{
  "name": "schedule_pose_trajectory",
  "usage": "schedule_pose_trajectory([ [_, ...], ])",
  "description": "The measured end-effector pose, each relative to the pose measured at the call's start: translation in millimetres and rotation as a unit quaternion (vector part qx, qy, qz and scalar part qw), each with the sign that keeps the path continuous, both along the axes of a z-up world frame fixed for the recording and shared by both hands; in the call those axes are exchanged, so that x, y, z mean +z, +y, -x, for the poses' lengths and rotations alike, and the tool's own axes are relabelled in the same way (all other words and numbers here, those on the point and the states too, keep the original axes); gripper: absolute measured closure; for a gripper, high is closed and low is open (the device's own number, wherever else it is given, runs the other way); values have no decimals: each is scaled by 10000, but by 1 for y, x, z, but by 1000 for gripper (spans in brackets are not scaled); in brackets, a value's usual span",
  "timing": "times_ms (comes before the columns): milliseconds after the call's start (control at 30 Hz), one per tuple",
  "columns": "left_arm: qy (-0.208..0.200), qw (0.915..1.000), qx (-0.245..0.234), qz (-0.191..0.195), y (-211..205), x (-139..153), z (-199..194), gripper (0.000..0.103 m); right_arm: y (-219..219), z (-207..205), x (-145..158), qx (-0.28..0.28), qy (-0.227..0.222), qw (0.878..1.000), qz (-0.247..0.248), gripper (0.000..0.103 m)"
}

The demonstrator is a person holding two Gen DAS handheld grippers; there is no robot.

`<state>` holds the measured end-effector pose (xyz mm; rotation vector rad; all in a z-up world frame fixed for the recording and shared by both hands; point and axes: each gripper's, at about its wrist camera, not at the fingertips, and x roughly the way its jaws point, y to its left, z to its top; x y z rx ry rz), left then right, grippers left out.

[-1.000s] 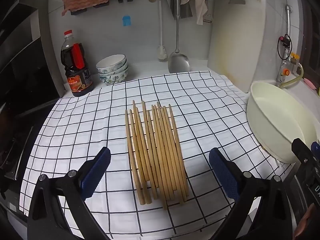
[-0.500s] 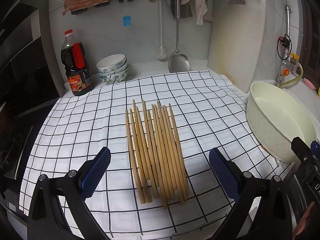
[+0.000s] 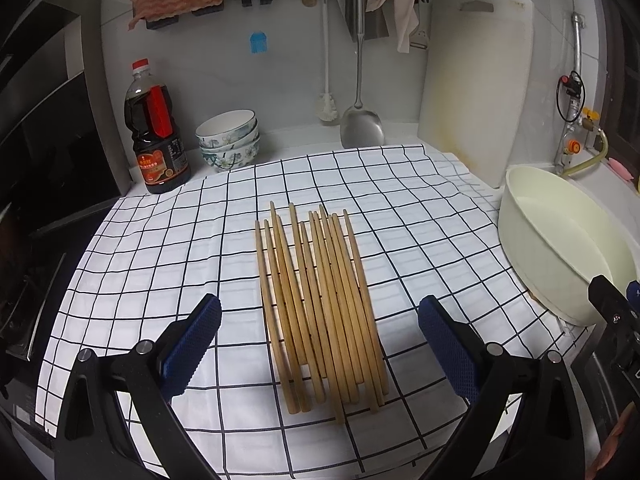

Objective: Organize utensils

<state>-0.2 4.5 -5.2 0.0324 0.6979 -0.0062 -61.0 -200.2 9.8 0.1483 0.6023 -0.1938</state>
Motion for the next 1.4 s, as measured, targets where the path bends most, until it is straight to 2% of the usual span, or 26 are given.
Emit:
schedule_pose_trajectory([
  [767, -137, 9998, -139, -32, -10, -4, 5, 6, -2, 1, 5, -66, -67, 9999, 100, 16],
  [1400, -150, 9997, -204, -13, -6, -10, -3, 6, -1, -6, -5, -125, 43, 9998, 176, 16],
])
